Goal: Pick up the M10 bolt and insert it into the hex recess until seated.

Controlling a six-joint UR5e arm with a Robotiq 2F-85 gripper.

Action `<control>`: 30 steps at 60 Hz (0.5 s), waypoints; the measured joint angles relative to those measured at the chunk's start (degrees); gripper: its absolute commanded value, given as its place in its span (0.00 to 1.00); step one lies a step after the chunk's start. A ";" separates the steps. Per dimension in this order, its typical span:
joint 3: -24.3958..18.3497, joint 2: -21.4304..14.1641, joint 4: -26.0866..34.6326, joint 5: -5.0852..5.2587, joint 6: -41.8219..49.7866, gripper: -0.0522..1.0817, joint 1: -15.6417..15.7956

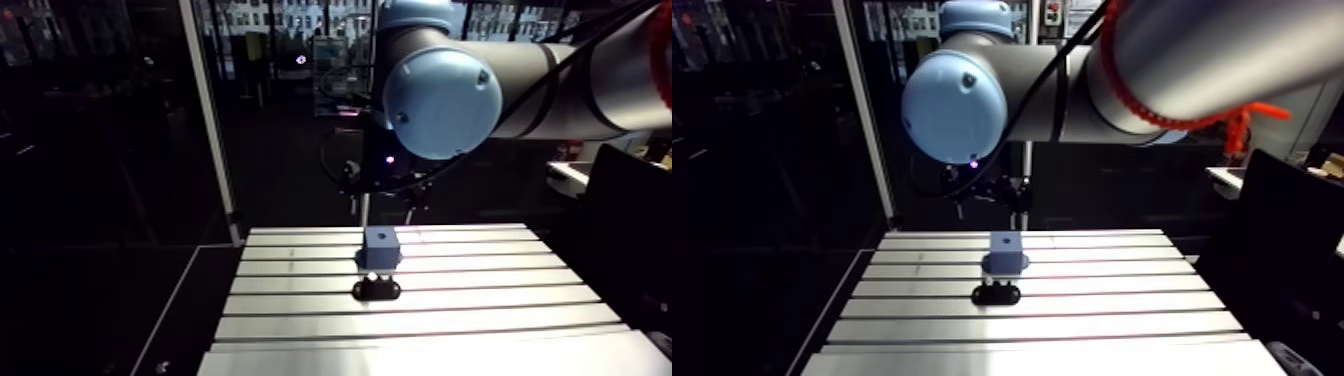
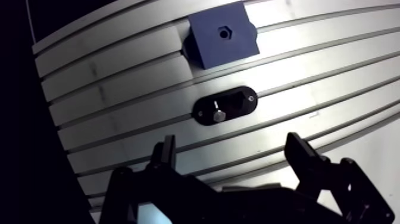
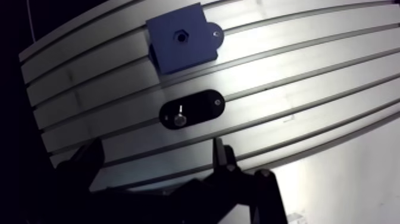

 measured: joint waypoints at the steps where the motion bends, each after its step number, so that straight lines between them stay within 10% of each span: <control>1: 0.16 0.08 -0.20 0.16 -0.01 0.05 -0.10; 30: 3.99 2.26 -5.94 2.00 -0.36 0.07 -1.37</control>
